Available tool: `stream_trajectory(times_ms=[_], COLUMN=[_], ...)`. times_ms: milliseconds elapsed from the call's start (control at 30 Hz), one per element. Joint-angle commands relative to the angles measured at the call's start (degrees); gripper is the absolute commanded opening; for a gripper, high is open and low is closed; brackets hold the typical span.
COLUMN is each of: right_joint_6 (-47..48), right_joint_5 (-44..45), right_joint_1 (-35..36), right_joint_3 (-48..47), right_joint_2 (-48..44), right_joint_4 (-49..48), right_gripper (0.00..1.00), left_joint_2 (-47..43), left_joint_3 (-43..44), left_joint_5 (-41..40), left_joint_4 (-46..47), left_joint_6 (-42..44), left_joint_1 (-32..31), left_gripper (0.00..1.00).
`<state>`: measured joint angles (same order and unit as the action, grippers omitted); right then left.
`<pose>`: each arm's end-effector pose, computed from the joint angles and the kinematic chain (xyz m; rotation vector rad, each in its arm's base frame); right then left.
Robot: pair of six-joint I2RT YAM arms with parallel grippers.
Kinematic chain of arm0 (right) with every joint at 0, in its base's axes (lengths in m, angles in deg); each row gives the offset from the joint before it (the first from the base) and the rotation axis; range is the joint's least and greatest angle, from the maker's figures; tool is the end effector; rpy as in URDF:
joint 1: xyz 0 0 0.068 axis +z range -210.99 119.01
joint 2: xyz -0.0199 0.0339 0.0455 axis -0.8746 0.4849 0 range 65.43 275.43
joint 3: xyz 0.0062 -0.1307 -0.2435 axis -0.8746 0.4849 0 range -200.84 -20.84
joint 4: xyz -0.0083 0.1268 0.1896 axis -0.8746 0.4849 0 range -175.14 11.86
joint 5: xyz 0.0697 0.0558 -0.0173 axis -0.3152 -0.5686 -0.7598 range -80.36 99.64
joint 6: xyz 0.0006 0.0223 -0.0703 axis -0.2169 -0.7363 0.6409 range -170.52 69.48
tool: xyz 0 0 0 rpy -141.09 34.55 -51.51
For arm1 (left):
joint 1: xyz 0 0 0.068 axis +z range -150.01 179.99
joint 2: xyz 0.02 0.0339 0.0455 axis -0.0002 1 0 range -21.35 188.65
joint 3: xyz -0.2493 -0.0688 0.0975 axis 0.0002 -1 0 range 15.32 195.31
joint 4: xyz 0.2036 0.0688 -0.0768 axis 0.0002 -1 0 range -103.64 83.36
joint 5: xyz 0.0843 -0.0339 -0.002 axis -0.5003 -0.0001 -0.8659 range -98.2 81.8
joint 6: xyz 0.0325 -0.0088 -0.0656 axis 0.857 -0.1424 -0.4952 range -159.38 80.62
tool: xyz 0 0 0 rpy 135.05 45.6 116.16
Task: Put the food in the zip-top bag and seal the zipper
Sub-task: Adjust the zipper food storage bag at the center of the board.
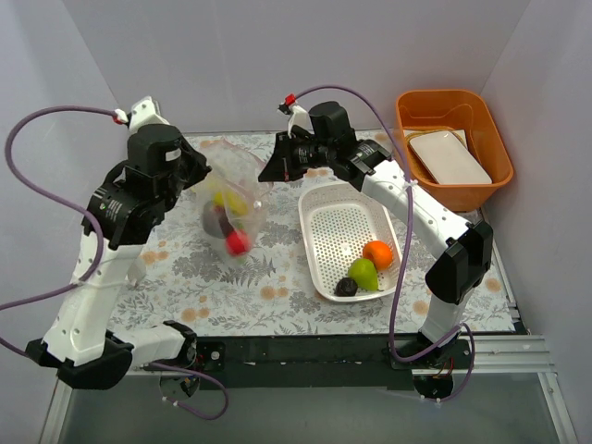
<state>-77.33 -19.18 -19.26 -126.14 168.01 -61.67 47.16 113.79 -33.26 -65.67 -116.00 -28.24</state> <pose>0.2819 0.2911 0.3993 -0.6343 2.0097 1.2473 0.1768 -0.0653 0.4559 -1.1007 1.7861 -0.6879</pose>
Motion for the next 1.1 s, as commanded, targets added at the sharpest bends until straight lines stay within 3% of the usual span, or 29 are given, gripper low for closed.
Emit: stream_trajectory(times_ms=[0,167,300,500,600,633,700,733,867,1067], right_joint_6=[-0.7,-1.76,-2.2,-0.88,-0.88,-1.05,-1.23,-1.49,-1.84,-1.93], right_joint_5=[-2.3,-0.54,1.57,9.03,13.25,15.7,17.91,20.01,26.0,37.6], right_joint_1=[0.1,0.1,0.19,0.1,-0.07,-0.08,-0.25,-0.43,-0.69,-1.66], right_joint_3=[-0.7,1.4,15.33,27.24,30.67,31.37,33.05,33.4,34.72,38.85], right_joint_2=[-0.02,0.51,-3.35,-6.78,-9.59,-11.6,-13.63,-15.55,-21.27,-31.03], right_joint_4=[-3.78,-2.2,-5.44,-2.99,-2.46,-2.81,-3.68,-3.78,-3.51,1.83], right_gripper=[0.01,0.01,0.01,0.06,0.18,0.32,0.48,0.64,0.79,0.89], left_joint_2=[-1.54,1.62,3.73,6.28,6.37,6.37,6.72,6.98,7.95,7.17], left_joint_3=[4.71,0.41,-5.65,-14.97,-16.91,-17.09,-17.18,-17.18,-17.79,-20.51], left_joint_5=[-7.27,-2.11,3.16,13.8,18.45,19.6,22.4,23.21,24.97,28.92], left_joint_4=[1.99,1.89,4.08,9.43,13.39,14.28,16.21,16.57,17.63,19.3], left_joint_6=[2.17,2.79,2.96,2.35,2.09,2.09,2.18,2.18,2.26,1.48], left_joint_1=[0.28,0.28,0.37,0.45,0.37,0.37,0.37,0.45,0.37,0.37], left_gripper=[0.0,0.0,0.0,0.0,0.0,0.0,0.0,0.0,0.0,0.0])
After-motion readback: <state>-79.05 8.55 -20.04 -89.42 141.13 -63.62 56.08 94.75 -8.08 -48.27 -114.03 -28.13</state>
